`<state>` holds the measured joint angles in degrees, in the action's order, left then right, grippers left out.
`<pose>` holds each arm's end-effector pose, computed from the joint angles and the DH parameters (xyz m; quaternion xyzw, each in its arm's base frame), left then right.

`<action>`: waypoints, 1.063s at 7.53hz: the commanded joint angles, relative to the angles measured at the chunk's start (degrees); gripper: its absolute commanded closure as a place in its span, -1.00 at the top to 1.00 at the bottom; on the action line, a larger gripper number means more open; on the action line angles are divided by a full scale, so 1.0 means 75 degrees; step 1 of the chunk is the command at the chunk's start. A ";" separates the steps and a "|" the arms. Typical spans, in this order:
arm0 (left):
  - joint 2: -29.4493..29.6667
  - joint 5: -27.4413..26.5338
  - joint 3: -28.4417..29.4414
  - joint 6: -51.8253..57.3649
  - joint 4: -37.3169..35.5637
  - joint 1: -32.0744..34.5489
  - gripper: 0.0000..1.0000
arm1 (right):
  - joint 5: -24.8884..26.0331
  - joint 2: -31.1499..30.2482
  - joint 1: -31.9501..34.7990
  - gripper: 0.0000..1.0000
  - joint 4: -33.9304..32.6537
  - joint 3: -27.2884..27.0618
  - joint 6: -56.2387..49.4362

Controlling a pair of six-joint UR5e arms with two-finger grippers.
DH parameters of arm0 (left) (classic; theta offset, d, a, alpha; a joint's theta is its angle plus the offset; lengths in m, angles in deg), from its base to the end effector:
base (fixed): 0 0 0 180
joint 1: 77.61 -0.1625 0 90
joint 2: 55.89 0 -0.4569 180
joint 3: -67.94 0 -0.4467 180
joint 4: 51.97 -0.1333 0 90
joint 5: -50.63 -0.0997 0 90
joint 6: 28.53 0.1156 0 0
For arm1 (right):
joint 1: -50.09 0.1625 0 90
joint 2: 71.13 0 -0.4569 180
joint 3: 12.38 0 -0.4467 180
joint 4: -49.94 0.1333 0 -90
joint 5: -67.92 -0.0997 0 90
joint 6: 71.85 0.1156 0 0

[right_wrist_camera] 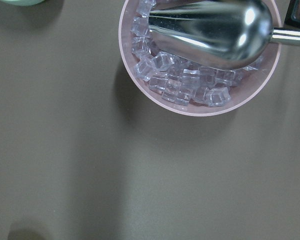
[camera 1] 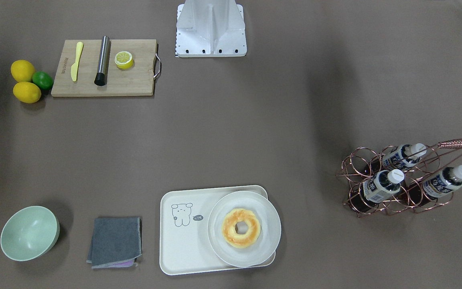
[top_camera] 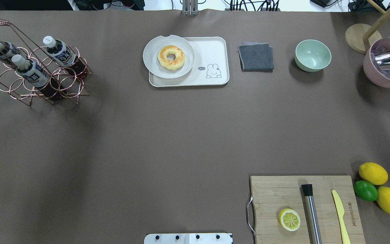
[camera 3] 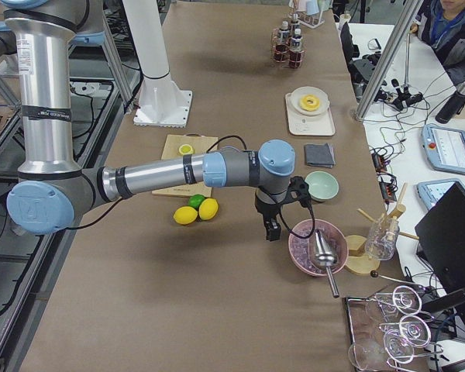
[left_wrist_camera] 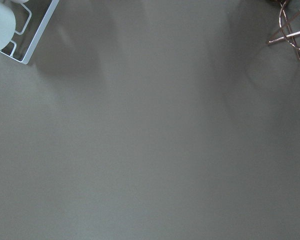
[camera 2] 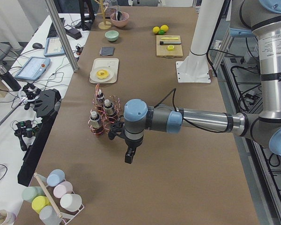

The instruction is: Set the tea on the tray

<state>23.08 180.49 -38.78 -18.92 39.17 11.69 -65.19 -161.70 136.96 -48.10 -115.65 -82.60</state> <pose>-0.0535 -0.4673 0.6429 0.0823 0.3349 0.1045 0.9328 0.0249 -0.5396 0.5972 0.0621 -0.3638 -0.1271 0.9207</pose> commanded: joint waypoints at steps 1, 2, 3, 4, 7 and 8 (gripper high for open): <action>-0.0042 0.0053 -0.0138 -0.0250 -0.0046 0.0023 0.94 | 0.0029 0.0006 -0.0003 1.00 0.0017 -0.0001 0.0051; -0.0030 0.0088 -0.0057 -0.0285 -0.0070 0.0012 0.93 | 0.0053 0.0017 -0.0050 1.00 0.0029 0.0034 0.0040; -0.0065 0.0436 -0.0091 -0.0297 -0.0081 0.0011 0.93 | 0.0030 0.0017 -0.0062 1.00 0.0052 0.0069 0.0040; -0.0065 0.0625 -0.0033 -0.0285 -0.0035 0.0011 0.94 | -0.0005 0.0006 -0.0062 1.00 0.0041 0.0011 0.0040; -0.0065 0.0627 -0.0091 -0.0633 -0.0011 0.0000 0.94 | -0.0005 0.0052 -0.0109 1.00 0.0040 -0.0001 0.0040; 0.0005 0.0616 -0.0149 -0.1298 0.0000 0.0000 0.94 | 0.0006 0.0099 -0.0167 1.00 0.0029 -0.0001 0.0051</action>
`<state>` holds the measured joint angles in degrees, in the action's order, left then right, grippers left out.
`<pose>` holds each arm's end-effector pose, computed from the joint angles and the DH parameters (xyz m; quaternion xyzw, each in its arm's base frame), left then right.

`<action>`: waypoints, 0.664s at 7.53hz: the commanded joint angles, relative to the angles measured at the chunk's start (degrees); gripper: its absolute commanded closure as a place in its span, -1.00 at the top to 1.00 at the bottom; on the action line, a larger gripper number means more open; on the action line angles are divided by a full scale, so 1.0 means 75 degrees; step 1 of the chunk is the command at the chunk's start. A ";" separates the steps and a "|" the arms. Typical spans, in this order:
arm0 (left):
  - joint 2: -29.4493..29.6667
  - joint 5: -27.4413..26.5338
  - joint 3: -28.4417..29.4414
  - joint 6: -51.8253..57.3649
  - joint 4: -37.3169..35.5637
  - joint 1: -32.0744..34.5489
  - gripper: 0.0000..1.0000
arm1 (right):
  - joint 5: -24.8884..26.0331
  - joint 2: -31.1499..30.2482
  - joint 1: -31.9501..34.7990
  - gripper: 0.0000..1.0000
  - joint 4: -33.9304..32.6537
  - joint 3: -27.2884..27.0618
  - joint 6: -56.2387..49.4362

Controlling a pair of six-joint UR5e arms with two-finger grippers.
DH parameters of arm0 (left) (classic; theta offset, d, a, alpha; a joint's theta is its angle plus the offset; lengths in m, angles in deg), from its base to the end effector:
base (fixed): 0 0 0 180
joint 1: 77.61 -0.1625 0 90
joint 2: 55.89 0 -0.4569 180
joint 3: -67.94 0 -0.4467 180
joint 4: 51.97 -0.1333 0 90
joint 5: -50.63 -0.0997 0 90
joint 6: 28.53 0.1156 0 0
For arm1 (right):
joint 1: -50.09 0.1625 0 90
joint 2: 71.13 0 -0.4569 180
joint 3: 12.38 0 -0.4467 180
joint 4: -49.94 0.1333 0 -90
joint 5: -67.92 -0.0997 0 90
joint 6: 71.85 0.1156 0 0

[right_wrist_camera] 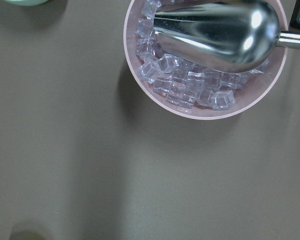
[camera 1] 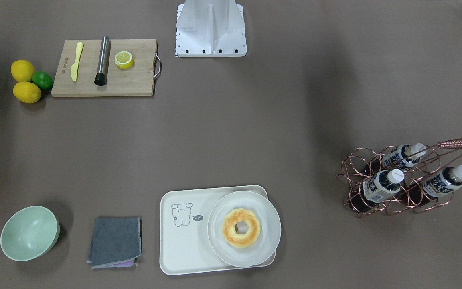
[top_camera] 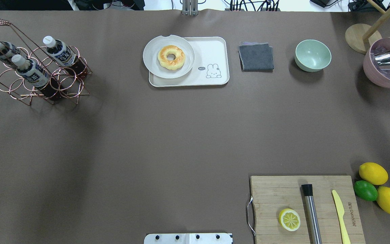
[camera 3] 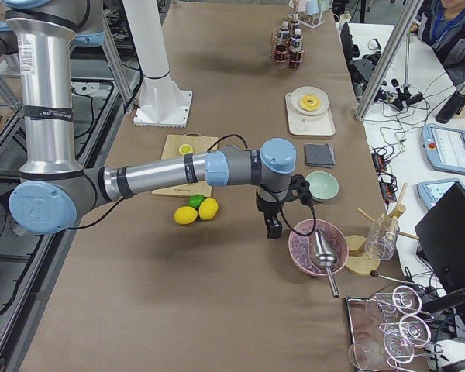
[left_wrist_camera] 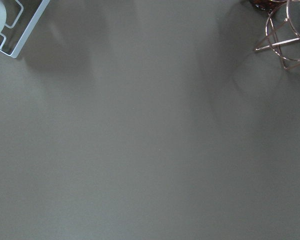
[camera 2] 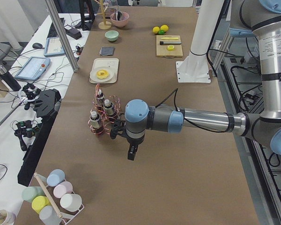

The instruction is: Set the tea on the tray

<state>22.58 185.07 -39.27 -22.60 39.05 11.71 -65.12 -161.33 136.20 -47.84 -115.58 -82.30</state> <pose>-0.0469 -0.4624 0.6363 0.0713 0.3746 0.0753 0.9213 0.0176 -0.5431 0.5940 0.0633 -0.3634 -0.1326 0.9200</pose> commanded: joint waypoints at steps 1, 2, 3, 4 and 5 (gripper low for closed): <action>0.0049 -0.0054 -0.0096 -0.0976 0.0017 0.0008 0.94 | 0.0019 0.0050 -0.0090 1.00 -0.0006 -0.0010 0.0012; 0.0014 -0.0321 -0.0119 -0.0943 0.0040 0.0008 0.95 | 0.0008 0.0050 -0.0090 1.00 -0.0017 -0.0022 0.0012; -0.0009 -0.0486 -0.0282 -0.0943 0.0087 -0.0015 0.95 | -0.0004 0.0062 -0.0090 1.00 -0.0017 -0.0034 0.0023; -0.0010 -0.0476 -0.0376 -0.0943 0.0099 -0.0027 0.95 | 0.0019 0.0050 -0.0090 1.00 -0.0017 -0.0034 0.0023; -0.0021 -0.0395 -0.0528 -0.0943 0.0087 -0.0038 0.95 | 0.0008 0.0050 -0.0090 1.00 -0.0017 -0.0034 0.0023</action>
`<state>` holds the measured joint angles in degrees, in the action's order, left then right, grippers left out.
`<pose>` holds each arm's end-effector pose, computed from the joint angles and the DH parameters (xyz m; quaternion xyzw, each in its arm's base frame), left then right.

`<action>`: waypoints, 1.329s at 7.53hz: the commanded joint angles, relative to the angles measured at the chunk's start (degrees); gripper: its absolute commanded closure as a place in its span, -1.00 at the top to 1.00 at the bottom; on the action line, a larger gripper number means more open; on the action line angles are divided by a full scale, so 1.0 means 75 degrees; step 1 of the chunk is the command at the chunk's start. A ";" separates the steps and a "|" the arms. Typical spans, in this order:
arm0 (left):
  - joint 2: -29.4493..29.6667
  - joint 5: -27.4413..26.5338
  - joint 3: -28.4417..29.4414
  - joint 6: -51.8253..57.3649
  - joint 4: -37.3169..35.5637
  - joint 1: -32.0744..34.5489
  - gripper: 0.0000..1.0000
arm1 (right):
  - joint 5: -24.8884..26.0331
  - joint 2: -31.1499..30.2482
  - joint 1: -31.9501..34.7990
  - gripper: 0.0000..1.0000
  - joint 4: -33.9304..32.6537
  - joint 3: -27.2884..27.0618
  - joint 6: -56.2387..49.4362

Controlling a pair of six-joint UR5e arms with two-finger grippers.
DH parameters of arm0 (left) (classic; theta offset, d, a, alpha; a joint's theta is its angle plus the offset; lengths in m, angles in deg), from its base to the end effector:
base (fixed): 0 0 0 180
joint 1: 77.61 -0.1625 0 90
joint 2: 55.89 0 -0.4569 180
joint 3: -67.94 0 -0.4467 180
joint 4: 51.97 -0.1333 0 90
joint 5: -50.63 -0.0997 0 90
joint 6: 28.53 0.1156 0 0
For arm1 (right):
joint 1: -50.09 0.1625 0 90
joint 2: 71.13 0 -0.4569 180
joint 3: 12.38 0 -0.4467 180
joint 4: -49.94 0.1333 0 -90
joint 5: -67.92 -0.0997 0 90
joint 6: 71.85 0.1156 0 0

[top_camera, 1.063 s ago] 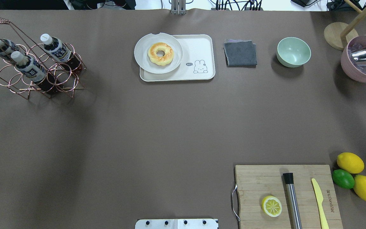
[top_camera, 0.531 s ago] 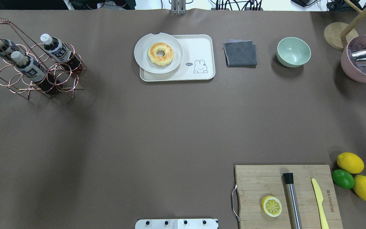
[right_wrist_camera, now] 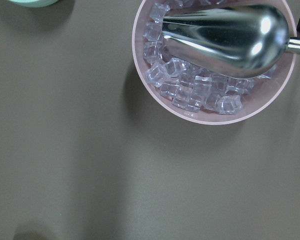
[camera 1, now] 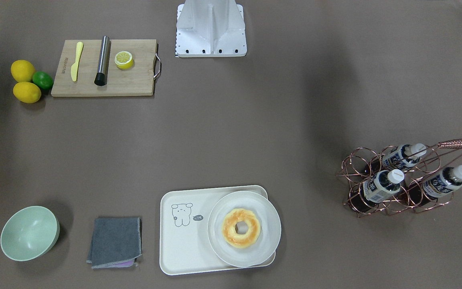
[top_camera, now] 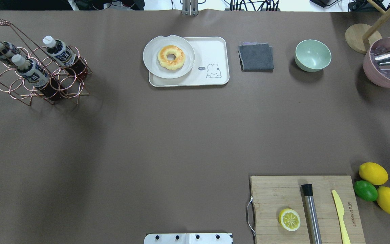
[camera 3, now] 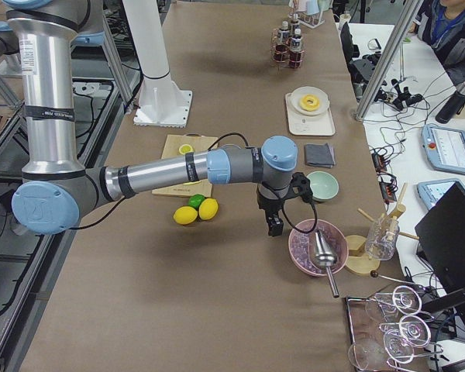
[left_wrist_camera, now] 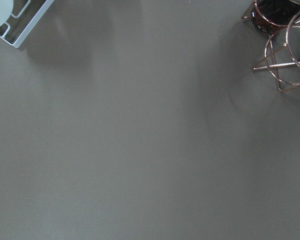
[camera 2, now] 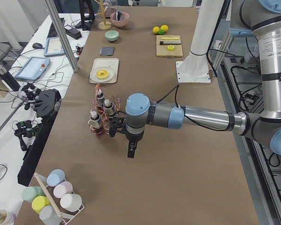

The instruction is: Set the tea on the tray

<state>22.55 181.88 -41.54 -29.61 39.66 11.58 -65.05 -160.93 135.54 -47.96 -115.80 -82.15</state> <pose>-0.0505 -0.4644 0.6177 0.0721 0.3523 0.0271 0.9327 0.0112 -0.5460 0.5884 0.0647 -0.3630 -0.1382 0.9192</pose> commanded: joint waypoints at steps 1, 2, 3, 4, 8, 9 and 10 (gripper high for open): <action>-0.0111 0.0031 -0.0400 -0.0090 0.0006 -0.0021 0.95 | -0.0001 0.0008 -0.0002 1.00 -0.0013 0.0007 0.0002; -0.0147 0.0031 -0.0622 -0.0079 0.0006 -0.0021 0.95 | -0.0024 -0.0003 -0.0014 1.00 -0.0013 0.0007 0.0002; -0.0112 0.0031 -0.0741 -0.0067 0.0029 -0.0045 0.94 | -0.0025 -0.0015 -0.0014 1.00 -0.0013 0.0019 0.0014; -0.0077 0.0182 -0.0765 -0.0160 0.0041 -0.0068 0.94 | -0.0013 -0.0003 -0.0014 1.00 -0.0013 0.0042 0.0014; -0.0124 0.0254 -0.1210 -0.4276 0.2424 -0.0814 0.93 | 0.0034 -0.0062 -0.0026 1.00 0.0022 0.0054 0.0014; -0.0112 0.0068 -0.1199 -0.5179 0.3336 -0.1201 0.85 | 0.0022 -0.0073 -0.0026 1.00 0.0034 0.0054 0.0014; 0.0120 -0.0409 -0.1187 -0.5582 0.3659 -0.1727 0.76 | 0.0011 -0.0085 -0.0026 1.00 0.0046 0.0066 0.0014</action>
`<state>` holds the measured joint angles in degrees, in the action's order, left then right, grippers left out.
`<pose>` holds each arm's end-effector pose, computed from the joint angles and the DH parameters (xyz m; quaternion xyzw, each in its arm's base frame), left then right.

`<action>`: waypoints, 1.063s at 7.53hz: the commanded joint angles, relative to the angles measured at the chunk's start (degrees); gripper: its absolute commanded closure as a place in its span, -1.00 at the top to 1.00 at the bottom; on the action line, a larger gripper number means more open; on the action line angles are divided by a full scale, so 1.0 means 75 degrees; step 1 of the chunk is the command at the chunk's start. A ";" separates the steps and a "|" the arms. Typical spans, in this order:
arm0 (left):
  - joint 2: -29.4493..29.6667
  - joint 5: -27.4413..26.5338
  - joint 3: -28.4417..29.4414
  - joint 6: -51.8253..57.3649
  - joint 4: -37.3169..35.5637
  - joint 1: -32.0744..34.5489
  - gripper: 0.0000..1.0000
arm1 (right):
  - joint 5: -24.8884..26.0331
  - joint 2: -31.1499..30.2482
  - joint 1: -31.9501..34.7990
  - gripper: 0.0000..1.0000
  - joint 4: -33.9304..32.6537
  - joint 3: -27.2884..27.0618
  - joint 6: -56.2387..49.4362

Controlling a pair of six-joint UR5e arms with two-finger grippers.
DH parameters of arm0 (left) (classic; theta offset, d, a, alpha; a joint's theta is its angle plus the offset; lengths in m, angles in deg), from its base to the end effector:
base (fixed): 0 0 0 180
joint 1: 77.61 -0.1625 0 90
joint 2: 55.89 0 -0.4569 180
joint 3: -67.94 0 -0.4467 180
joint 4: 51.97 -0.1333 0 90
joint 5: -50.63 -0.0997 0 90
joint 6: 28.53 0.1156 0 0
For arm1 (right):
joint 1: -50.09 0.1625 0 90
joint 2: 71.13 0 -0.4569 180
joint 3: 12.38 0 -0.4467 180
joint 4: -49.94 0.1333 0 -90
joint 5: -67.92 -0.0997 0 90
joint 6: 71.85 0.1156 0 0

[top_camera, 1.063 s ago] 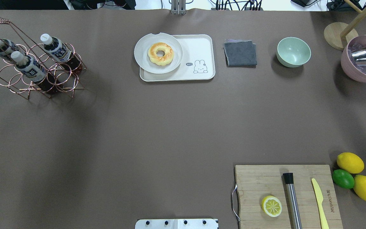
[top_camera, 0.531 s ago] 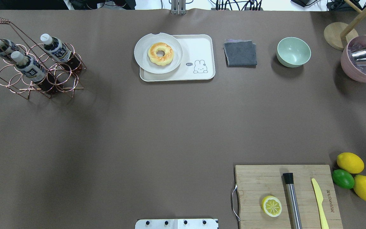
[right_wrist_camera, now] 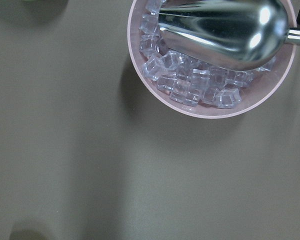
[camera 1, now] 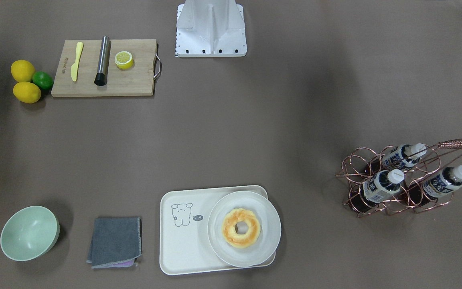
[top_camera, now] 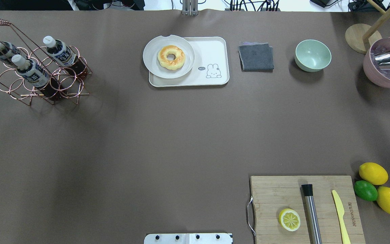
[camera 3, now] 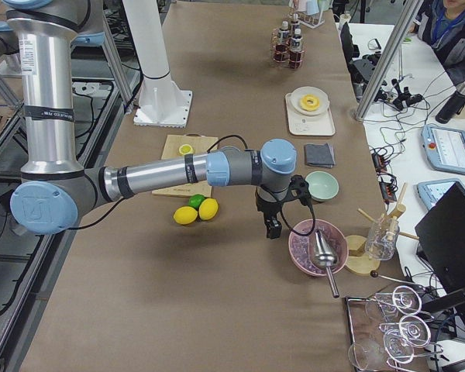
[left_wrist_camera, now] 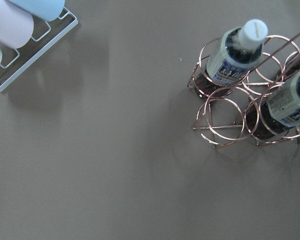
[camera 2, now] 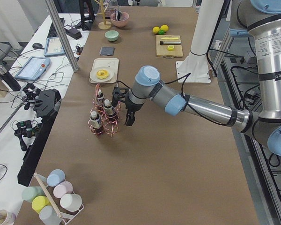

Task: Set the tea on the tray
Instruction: 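Move the left gripper down onto a tea bottle in the copper rack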

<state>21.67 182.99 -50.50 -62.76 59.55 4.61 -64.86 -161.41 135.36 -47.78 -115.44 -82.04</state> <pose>0.0077 -0.4653 0.4926 0.1573 0.4269 -0.0889 0.8861 0.0101 -0.5429 0.5963 0.0584 -0.3620 -0.1367 0.9202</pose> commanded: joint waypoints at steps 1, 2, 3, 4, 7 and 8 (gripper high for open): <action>0.0437 -0.1316 0.0053 -0.1166 0.1010 -0.1337 0.76 | -0.0003 -0.0033 -0.0013 1.00 0.0022 0.0029 0.0000; 0.0601 -0.1834 0.0123 -0.1155 0.1010 -0.1667 0.76 | 0.0020 -0.0044 -0.0013 1.00 0.0022 0.0041 0.0000; 0.0882 -0.1920 0.0321 -0.1143 0.1021 -0.1798 0.72 | 0.0021 -0.0056 -0.0013 1.00 0.0022 0.0041 0.0000; 0.1430 -0.1933 0.0717 -0.1166 0.1033 -0.1892 0.72 | -0.0003 -0.0045 -0.0013 1.00 0.0022 0.0030 0.0000; 0.2277 -0.2421 0.1388 -0.1143 0.1022 -0.2336 0.71 | 0.0032 -0.0044 -0.0013 1.00 0.0034 0.0053 -0.0012; 0.2406 -0.2529 0.1505 -0.1073 0.1033 -0.2477 0.65 | 0.0032 -0.0044 -0.0013 1.00 0.0034 0.0041 -0.0012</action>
<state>37.42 166.41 -41.04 -71.38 67.26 -12.04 -64.69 -161.75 135.26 -47.53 -115.11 -82.08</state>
